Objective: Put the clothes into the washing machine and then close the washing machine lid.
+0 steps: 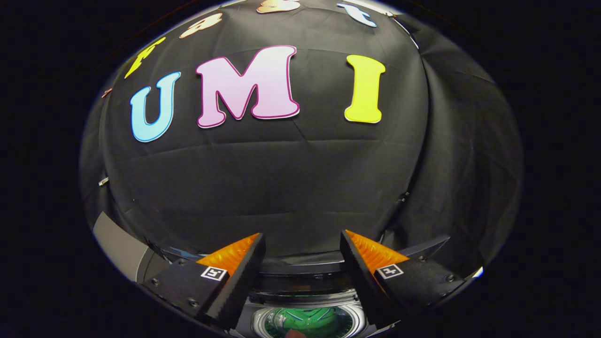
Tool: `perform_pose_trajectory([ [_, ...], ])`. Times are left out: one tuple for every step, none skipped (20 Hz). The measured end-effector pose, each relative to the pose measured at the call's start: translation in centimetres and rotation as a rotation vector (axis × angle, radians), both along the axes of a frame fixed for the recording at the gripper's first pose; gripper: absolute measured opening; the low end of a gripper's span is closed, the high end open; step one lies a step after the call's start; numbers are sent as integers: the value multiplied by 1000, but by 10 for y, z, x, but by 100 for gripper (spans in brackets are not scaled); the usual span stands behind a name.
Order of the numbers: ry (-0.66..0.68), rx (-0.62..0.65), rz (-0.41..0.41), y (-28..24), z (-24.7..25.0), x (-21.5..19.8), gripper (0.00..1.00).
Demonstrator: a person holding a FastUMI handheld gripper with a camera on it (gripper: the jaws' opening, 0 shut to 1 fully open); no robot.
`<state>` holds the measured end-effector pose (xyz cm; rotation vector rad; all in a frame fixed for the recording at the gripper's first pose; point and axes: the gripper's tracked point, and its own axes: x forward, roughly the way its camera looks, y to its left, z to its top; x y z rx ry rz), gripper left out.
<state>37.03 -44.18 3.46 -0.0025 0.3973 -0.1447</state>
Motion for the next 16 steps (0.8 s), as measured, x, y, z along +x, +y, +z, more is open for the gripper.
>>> perform_pose_trajectory([
  [-7, -6, -3, -1, 0, -4, 99],
  [-14, -11, -4, 0, 1, -9, 99],
  [-27, -11, -6, 0, 2, -13, 100],
  [-39, -8, -3, 2, 3, -20, 100],
  [-45, -6, 3, 2, 3, -27, 100],
  [-52, -3, 10, 3, 2, -36, 99],
  [-55, -3, 16, 4, 2, -42, 99],
  [-58, -4, 19, 4, 2, -48, 100],
  [-57, -5, 18, 5, 2, -53, 100],
  [-54, -8, 18, 5, 1, -56, 100],
  [-48, -7, 16, 6, -1, -62, 100],
  [-45, -6, 14, 6, -2, -66, 100],
  [-37, -6, 16, 7, -4, -71, 100],
  [-35, -8, 17, 8, -4, -76, 99],
  [-31, -7, 17, 8, -5, -80, 100],
  [-28, -7, 17, 8, -6, -85, 100],
])
